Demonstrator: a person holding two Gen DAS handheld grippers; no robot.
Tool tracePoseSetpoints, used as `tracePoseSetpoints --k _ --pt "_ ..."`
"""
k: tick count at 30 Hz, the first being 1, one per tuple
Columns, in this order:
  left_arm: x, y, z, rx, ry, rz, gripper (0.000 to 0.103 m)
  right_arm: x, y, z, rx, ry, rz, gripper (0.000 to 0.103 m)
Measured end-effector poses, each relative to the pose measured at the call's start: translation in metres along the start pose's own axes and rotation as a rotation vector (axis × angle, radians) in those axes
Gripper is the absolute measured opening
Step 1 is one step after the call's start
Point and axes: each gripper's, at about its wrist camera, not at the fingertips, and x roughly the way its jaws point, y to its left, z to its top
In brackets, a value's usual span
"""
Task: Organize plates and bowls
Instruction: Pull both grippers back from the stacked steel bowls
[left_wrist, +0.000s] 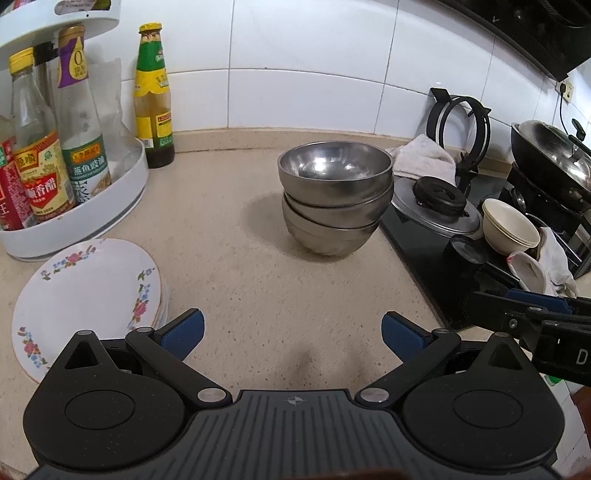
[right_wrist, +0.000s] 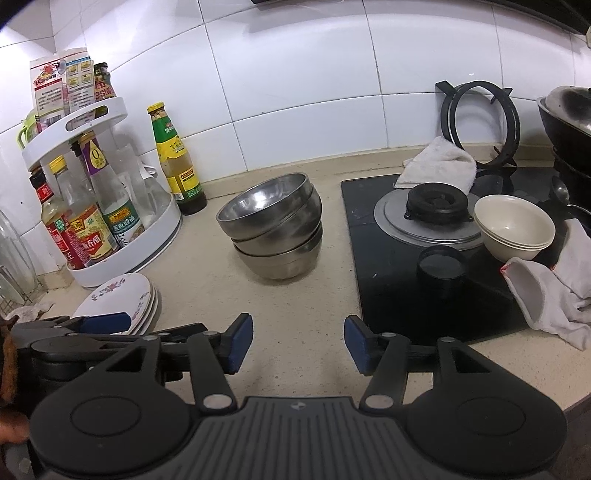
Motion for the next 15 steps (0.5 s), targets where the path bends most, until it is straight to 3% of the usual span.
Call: tracePoseSetpoints --k 10,15 --pt "0.006 -0.003 0.016 0.029 -0.030 0.015 0.103 0.009 -0.002 0.006 -0.011 0.002 -0.021 0.052" --pt "0.019 -0.002 0.034 0.037 -0.040 0.039 0.103 0.019 -0.008 0.025 -0.014 -0.021 -0.039 0.052"
